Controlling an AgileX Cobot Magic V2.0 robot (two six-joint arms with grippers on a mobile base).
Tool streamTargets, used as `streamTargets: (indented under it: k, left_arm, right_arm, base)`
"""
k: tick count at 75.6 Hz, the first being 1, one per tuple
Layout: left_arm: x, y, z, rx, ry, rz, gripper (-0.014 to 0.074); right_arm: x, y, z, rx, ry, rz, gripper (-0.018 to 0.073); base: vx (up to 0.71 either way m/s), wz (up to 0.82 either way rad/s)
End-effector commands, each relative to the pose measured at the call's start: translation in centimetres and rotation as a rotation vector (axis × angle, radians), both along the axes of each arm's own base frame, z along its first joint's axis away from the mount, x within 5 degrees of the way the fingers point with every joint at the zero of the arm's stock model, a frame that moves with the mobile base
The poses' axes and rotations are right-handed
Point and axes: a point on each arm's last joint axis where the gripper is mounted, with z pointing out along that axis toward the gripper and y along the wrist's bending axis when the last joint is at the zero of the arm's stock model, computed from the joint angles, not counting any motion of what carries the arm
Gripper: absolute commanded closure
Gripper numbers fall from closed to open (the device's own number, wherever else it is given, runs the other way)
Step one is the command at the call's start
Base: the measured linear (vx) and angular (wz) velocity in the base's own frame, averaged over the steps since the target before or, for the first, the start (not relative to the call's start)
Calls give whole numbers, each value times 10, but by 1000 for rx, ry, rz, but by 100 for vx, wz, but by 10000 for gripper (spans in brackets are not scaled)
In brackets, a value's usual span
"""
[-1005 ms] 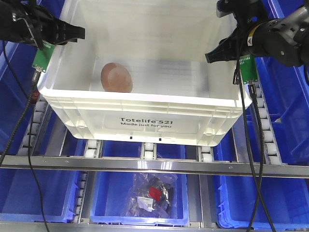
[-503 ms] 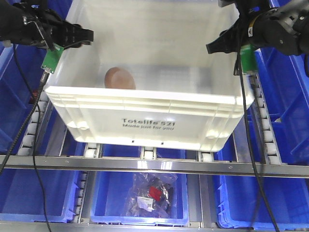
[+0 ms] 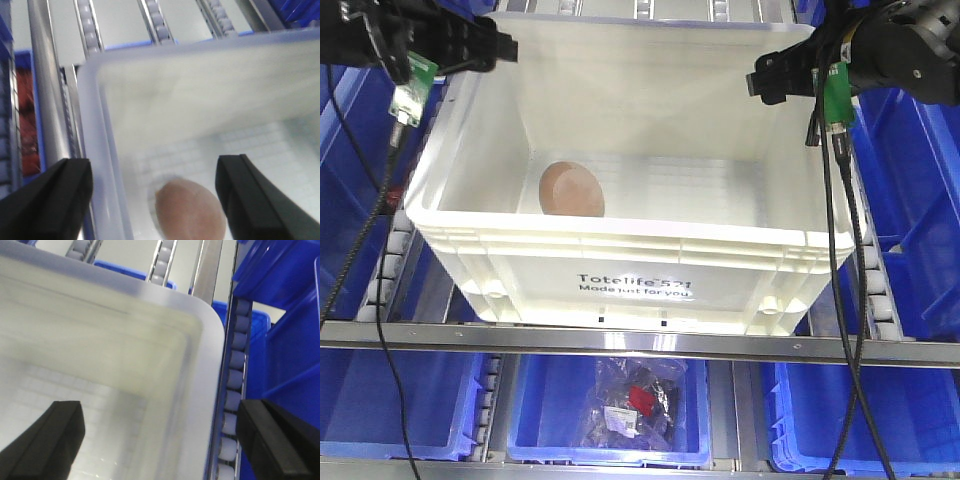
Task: Place moving items into box and shelve
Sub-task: 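Lower the tote with both grippers onto the roller shelf, then open the left gripper and pull it away from the tote rim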
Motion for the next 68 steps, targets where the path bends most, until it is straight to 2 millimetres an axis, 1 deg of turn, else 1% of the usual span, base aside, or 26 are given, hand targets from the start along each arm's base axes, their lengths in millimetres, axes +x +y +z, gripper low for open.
streamTargets:
  k: [1,22,36,42,50,57,64,68]
  left_arm:
    - [-11,1,34,-16,-126,0,28]
    - [-9,0,29,-11,-106,-3,79]
    - [-12,1,31,-10,-101,-6,94]
    - [-19,2,32,8,-53,-20,94]
    - [-28,3,26,38,50,-39,94]
    - [-42,5,32,52,93,-56,94]
    - [-60,10,39,51,84,-60,94]
    - [-68,13,37,51,55,-50,94]
  right_arm:
    - [-4,-1,31,16,-126,27,-62]
    - [-4,-1,31,15,-125,27,90]
    - [-4,-1,31,15,-125,27,169]
    - [-4,-1,31,15,-125,27,198]
    - [-4,-1,31,15,-125,27,234]
    - [-4,-1,30,15,-124,27,265]
    - [-4,-1,30,15,-124,27,293]
    - [-4,-1,30,15,-124,27,306]
  base:
    - [0,0]
    - [0,0]
    - [0,0]
    - [0,0]
    - [0,0]
    - [0,0]
    - [0,0]
    - [0,0]
